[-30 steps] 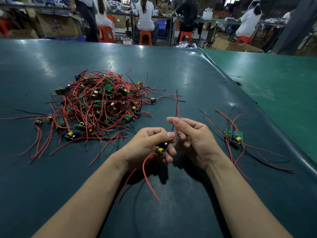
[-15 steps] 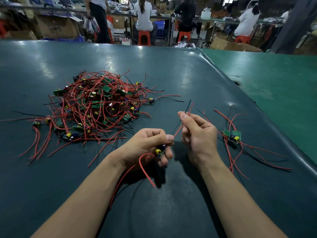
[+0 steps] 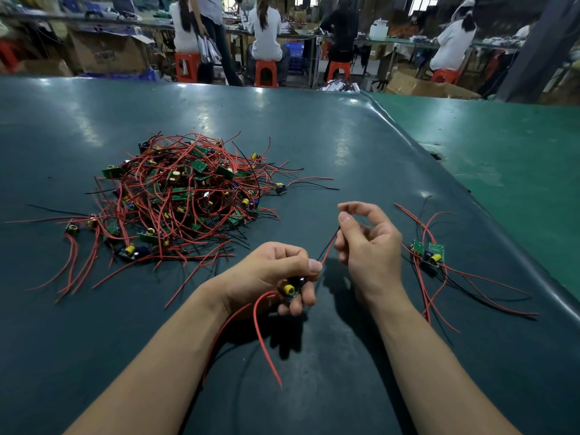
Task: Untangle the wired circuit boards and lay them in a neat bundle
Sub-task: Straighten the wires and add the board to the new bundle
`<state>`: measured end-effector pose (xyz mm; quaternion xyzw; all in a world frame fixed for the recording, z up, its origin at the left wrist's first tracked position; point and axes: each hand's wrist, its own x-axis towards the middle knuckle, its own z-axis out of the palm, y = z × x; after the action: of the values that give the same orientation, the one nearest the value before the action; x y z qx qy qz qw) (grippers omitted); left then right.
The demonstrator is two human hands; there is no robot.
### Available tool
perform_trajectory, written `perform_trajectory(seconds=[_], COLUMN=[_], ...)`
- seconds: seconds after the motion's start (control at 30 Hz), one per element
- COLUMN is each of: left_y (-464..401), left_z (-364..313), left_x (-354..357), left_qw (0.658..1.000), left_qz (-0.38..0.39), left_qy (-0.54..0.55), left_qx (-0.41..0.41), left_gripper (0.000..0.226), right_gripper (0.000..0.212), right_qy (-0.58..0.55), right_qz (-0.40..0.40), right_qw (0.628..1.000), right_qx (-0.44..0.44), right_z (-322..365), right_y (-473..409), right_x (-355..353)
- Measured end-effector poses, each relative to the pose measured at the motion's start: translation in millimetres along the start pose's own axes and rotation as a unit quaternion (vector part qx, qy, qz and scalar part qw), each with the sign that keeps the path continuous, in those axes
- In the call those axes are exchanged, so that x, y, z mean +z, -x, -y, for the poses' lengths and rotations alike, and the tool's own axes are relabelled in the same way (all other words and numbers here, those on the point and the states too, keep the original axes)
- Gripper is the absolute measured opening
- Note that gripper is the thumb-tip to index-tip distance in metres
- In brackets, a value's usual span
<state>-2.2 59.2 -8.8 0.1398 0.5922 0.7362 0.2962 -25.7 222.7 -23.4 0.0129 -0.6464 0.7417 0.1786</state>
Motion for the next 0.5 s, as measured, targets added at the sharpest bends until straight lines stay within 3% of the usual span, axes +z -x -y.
perform_trajectory(seconds=[0.13, 0.2, 0.27, 0.33, 0.43, 0.5], left_y=[-1.6, -3.3, -5.0, -6.2, -7.9, -8.5], left_z=[0.1, 0.7, -0.5, -3.7, -7.5, -8.6], left_x=[2.2, 4.2, 3.9, 1.6, -0.7, 0.2], left_qw=[0.999, 0.994, 0.983, 0.968, 0.942, 0.927], left_qz=[-0.03, -0.078, -0.126, -0.166, -0.212, -0.226], left_qy=[0.027, 0.05, 0.084, 0.132, 0.207, 0.252], left_qx=[0.014, 0.055, 0.105, 0.136, 0.157, 0.163], left_gripper=[0.02, 0.019, 0.016, 0.016, 0.018, 0.019], right_gripper=[0.011, 0.006, 0.017, 0.018, 0.016, 0.026], right_qy=[0.064, 0.009, -0.06, -0.043, 0.05, 0.055], right_qz=[-0.057, -0.066, -0.048, 0.015, 0.165, 0.197], right_qw=[0.995, 0.998, 0.996, 0.995, 0.982, 0.977], right_qx=[-0.044, -0.015, 0.054, 0.089, 0.072, 0.065], right_z=[-1.0, 2.2, 5.3, 5.1, 3.7, 4.9], right_y=[2.7, 0.1, -2.0, 0.9, 13.7, 17.5], right_x=[1.7, 0.4, -0.4, 2.3, 10.2, 13.8])
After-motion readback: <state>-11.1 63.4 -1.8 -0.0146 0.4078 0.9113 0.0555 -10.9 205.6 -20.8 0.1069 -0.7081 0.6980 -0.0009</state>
